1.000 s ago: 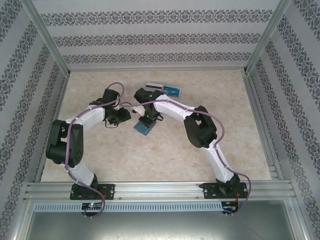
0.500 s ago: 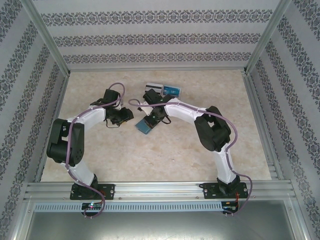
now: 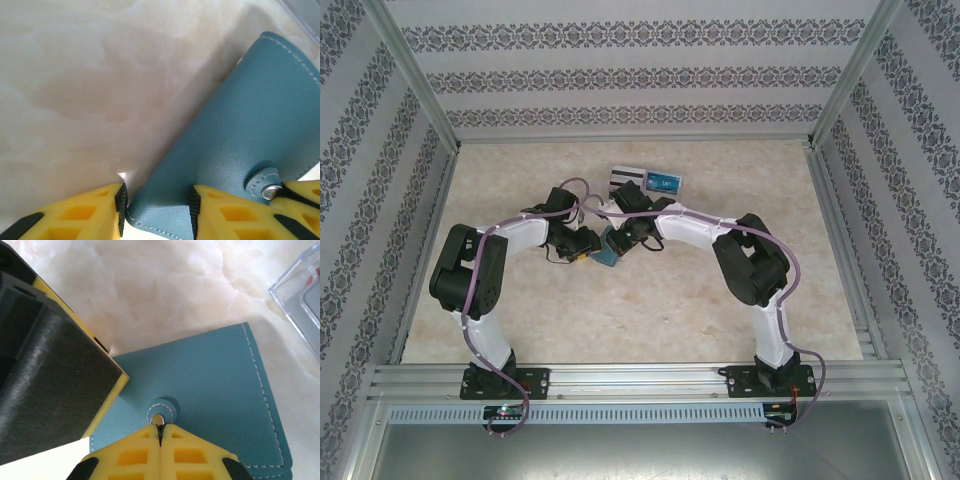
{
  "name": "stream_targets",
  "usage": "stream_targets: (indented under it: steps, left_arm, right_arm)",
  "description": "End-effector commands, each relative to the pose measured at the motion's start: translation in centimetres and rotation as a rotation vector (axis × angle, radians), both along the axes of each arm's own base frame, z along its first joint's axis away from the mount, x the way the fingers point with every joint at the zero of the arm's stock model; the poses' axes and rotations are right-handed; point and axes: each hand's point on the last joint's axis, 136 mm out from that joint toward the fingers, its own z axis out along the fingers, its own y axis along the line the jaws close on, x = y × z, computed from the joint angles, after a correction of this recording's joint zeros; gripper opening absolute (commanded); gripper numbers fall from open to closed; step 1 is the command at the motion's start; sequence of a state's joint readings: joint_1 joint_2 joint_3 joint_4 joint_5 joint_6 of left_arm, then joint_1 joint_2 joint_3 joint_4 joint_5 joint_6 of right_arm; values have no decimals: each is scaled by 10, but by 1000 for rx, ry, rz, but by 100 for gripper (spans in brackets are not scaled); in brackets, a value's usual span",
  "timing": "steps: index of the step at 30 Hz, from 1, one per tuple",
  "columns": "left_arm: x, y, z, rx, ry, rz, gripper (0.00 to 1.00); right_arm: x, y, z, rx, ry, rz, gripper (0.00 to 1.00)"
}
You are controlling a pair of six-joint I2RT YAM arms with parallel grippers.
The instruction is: Put the credit cards into the card holder
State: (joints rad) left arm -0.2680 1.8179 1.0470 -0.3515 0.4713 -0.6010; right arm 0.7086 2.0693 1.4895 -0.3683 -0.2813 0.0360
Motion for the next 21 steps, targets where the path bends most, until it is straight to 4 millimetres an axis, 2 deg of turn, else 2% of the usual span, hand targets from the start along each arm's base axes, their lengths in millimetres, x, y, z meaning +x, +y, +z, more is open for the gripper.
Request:
stream_targets:
  steps: [1, 6, 10, 12, 14, 16, 18, 21]
  left_arm:
    - [-17, 2, -18, 25, 77, 5, 40]
    - [-18, 2, -22, 30, 86, 4, 40]
    - [-19, 3, -22, 34, 88, 3, 40]
    - [-18, 5, -19, 44, 80, -1, 40]
    - [-17, 7, -17, 57, 72, 1, 40]
    - [-14, 6, -15, 54, 65, 7, 40]
    - [-12, 6, -13, 52, 57, 9, 39]
    - [-6, 10, -1, 57, 12, 29, 39]
  right_arm:
    - [12, 16, 45, 175, -51, -25, 0]
    - [23, 14, 57, 356, 31, -109, 0]
    - [23, 6, 49, 320, 36, -112, 0]
    - [18, 1, 39, 248, 58, -90, 0]
    - [14, -6, 26, 151, 53, -61, 18]
    - [12, -12, 21, 82, 28, -47, 34]
    - [11, -14, 23, 48, 16, -35, 39]
    - [14, -14, 28, -17, -10, -12, 41]
